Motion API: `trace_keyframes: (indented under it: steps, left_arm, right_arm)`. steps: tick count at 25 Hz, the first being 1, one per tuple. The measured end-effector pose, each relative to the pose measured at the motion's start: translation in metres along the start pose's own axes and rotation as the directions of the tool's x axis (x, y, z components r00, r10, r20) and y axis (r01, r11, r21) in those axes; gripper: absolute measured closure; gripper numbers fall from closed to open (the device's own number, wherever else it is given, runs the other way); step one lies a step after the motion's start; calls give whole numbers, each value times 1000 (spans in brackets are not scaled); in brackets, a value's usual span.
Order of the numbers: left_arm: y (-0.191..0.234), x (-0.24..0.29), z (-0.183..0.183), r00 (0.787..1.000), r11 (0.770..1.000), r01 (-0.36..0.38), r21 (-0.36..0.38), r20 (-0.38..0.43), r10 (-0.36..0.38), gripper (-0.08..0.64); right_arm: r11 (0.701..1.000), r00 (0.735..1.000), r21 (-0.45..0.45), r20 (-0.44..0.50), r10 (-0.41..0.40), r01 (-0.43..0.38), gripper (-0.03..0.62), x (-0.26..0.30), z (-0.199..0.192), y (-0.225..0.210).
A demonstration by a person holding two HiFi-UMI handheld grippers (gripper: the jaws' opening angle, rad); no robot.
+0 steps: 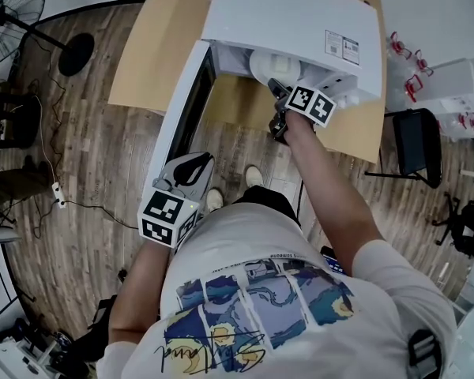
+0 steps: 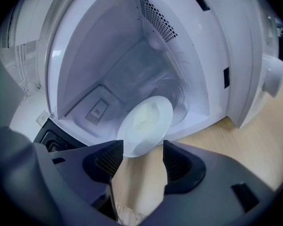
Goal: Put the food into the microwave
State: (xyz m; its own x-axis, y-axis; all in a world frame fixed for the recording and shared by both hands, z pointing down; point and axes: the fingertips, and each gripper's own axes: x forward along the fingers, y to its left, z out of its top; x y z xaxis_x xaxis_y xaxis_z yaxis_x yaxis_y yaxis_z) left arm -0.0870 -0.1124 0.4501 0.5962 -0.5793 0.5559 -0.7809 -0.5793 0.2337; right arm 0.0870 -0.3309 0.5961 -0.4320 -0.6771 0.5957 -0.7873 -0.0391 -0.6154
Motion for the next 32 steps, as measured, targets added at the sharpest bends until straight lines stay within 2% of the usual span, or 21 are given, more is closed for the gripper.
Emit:
trace_keyframes:
  steps: [6,11,13,17,20,27,32]
  left_arm:
    - [-4,0,-3,1000,999,18,39,-6,-18,528]
    - [-5,0,-2,1000,998,24,65,9,-24,528]
    - [-7,-1,-3,999,997,29,77,16,-31,528]
    - [-10,-2,-3,999,994,42,105,27,-45,528]
    - [-15,-3,-3,997,990,62,130,38,-67,528]
    - [-34,-11,-7,984,970,159,182,52,-171,551]
    - [-42,-17,-15,974,957,208,200,53,-222,552]
  right_arm:
    - [997,999,-72,-36,29,-31,360,-12,-10,10]
    - [994,996,-84,-63,66,-71,365,-47,-40,14]
    - [988,993,-121,-78,87,-96,433,-66,-54,19]
    - [966,989,-216,-89,122,-139,535,-107,-73,34]
    - [948,986,-277,-88,139,-158,572,-136,-84,44]
    - [894,978,-397,-108,180,-208,586,-197,-124,73]
    - [863,979,-461,-87,186,-205,586,-234,-148,86]
